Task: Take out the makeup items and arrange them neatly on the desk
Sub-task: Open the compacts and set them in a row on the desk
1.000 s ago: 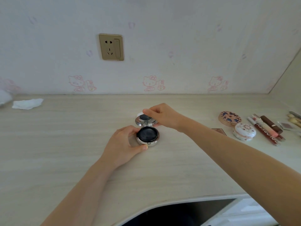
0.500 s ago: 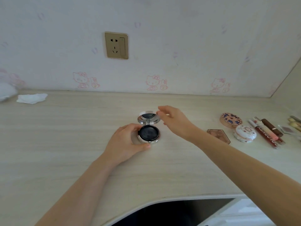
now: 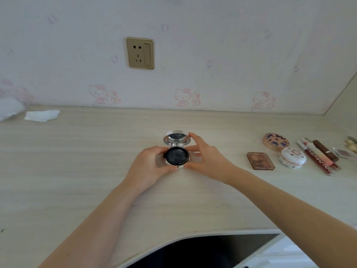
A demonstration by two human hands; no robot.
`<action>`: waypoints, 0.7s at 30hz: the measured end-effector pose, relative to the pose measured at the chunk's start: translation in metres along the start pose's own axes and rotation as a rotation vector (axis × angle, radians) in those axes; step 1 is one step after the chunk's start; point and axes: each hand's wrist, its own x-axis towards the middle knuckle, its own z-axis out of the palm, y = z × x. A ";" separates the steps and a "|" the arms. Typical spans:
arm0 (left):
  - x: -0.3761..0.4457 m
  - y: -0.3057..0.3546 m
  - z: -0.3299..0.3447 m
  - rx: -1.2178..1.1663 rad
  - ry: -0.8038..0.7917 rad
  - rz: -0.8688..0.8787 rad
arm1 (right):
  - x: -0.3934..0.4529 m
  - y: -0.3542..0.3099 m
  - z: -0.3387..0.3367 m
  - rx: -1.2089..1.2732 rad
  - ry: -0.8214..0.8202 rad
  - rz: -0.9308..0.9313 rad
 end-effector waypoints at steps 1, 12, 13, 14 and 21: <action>0.000 0.000 0.000 -0.005 0.003 0.006 | 0.001 0.000 0.001 0.014 0.007 -0.002; 0.035 -0.008 -0.007 -0.106 0.046 -0.011 | 0.050 -0.004 -0.003 0.108 0.050 0.017; 0.042 -0.009 -0.009 -0.104 0.048 -0.012 | 0.058 -0.005 -0.005 0.103 0.055 0.016; 0.051 -0.011 -0.012 -0.103 0.052 -0.012 | 0.066 -0.006 -0.007 0.098 0.060 0.016; 0.112 -0.026 -0.021 -0.123 0.080 -0.038 | 0.125 -0.013 -0.023 0.053 0.068 -0.005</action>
